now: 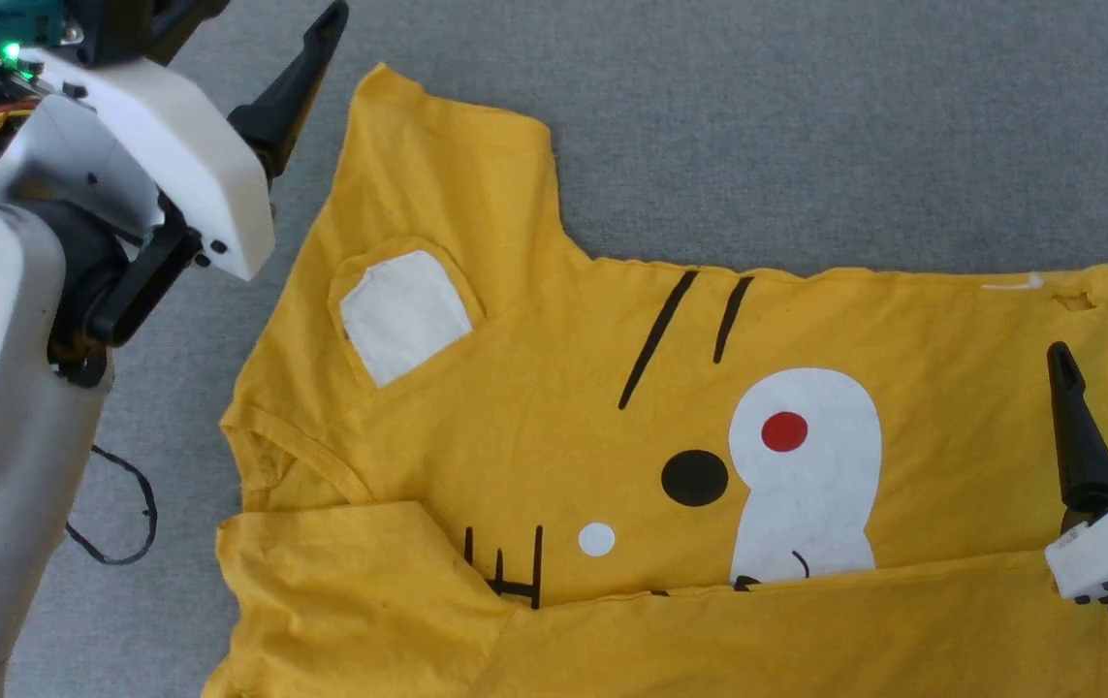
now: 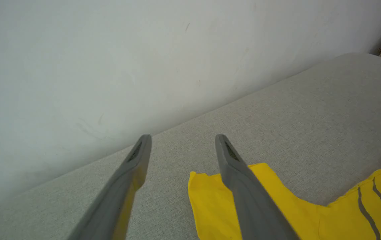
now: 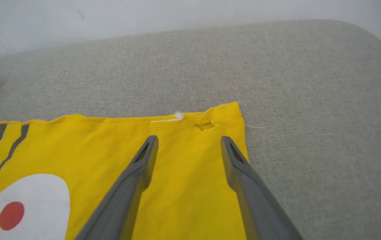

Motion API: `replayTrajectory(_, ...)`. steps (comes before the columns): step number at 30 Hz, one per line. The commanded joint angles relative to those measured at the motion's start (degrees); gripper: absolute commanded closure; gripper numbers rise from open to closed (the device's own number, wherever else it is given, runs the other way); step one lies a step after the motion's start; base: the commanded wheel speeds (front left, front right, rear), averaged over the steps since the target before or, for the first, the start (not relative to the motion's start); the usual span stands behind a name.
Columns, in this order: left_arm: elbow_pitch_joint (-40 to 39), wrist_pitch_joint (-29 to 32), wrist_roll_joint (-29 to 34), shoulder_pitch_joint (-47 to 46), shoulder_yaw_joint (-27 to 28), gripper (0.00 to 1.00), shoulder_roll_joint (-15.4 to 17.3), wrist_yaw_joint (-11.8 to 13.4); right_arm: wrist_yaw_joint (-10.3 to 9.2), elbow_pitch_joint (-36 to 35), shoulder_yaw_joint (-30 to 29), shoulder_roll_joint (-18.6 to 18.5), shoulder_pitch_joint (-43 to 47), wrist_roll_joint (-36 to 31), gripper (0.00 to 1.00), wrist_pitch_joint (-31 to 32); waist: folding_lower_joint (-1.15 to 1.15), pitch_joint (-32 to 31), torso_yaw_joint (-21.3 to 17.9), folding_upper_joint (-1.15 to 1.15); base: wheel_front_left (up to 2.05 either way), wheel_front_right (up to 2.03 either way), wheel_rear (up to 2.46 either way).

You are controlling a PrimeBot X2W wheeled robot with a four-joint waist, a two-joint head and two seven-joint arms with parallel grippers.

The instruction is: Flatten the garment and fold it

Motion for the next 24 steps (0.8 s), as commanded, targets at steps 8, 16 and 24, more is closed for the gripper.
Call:
replayTrajectory(8,7.97,2.36,-3.89,-3.98,-3.09,0.0,1.44,-1.56,-0.04,0.36,-0.13,0.09,-1.45,0.59,0.0,-0.84,-0.02,6.67,-4.06,0.0,0.0,0.0,0.0)
replayTrajectory(16,11.86,5.56,-7.02,-3.94,-4.07,0.0,1.89,-1.68,-0.04,0.74,0.31,0.09,-2.05,0.65,0.0,-0.8,-0.02,8.67,-4.39,0.0,0.0,0.0,0.0)
replayTrajectory(24,14.24,5.1,-7.42,-2.94,-5.29,1.0,1.32,-1.68,-0.04,-0.72,0.59,0.09,-3.24,-0.27,0.0,0.35,-0.02,8.6,-4.21,0.0,0.0,0.0,0.0)
